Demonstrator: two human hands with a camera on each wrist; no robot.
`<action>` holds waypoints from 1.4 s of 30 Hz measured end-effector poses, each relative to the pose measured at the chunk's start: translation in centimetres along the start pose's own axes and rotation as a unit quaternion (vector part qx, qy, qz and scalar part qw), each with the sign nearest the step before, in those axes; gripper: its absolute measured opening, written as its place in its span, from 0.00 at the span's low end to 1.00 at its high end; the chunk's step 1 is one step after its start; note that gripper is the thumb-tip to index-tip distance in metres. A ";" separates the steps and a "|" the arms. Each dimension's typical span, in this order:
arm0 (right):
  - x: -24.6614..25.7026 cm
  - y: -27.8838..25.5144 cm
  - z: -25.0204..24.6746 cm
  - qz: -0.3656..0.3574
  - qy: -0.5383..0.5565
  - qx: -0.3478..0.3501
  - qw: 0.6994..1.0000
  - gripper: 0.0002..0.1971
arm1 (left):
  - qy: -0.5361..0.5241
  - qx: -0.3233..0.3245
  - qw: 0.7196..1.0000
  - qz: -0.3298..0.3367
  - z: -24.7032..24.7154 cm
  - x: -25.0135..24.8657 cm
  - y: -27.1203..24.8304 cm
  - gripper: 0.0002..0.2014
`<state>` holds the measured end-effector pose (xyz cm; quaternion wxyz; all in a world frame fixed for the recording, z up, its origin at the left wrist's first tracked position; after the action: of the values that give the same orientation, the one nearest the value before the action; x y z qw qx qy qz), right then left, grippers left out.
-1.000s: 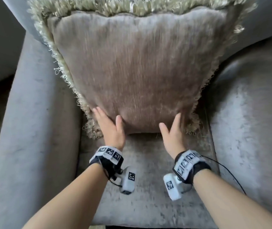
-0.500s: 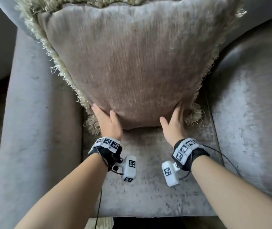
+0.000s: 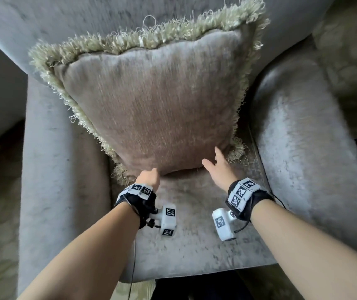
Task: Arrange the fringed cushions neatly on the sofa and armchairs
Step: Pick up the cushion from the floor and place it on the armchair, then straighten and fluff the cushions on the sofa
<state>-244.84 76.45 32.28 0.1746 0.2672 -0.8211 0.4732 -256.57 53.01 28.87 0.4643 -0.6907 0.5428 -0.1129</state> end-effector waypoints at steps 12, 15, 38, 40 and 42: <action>3.1 -13.8 -11.9 0.013 0.150 -0.112 0.982 0.35 | -0.045 0.040 0.987 0.146 -3.1 -16.9 -14.7 0.29; 3.0 -19.1 -13.9 0.015 0.191 -0.152 0.970 0.35 | -0.027 0.064 0.975 0.210 -3.4 -20.2 -20.0 0.27; -15.3 -60.4 -27.6 0.095 0.429 -0.411 0.799 0.32 | 0.098 0.307 0.804 0.500 16.2 -28.6 -65.6 0.20; -19.9 -64.1 -28.8 0.103 0.448 -0.439 0.772 0.31 | 0.127 0.331 0.781 0.515 21.0 -28.2 -70.6 0.21; -24.4 -67.6 -29.9 0.113 0.455 -0.465 0.751 0.31 | 0.142 0.348 0.762 0.527 25.8 -27.8 -74.9 0.22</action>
<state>-183.54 81.50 80.08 0.5759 -0.1885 -0.7871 0.1154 -201.93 88.56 81.79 0.5767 -0.0630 0.8043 -0.1289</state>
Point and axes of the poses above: each hand's wrist, its own y-axis towards the middle knuckle, its own z-axis out of the palm, x = y × z, the point moved 9 cm from there along y, towards the middle knuckle, and after that the axes turned 11 degrees about -y, right-handed, at the moved point
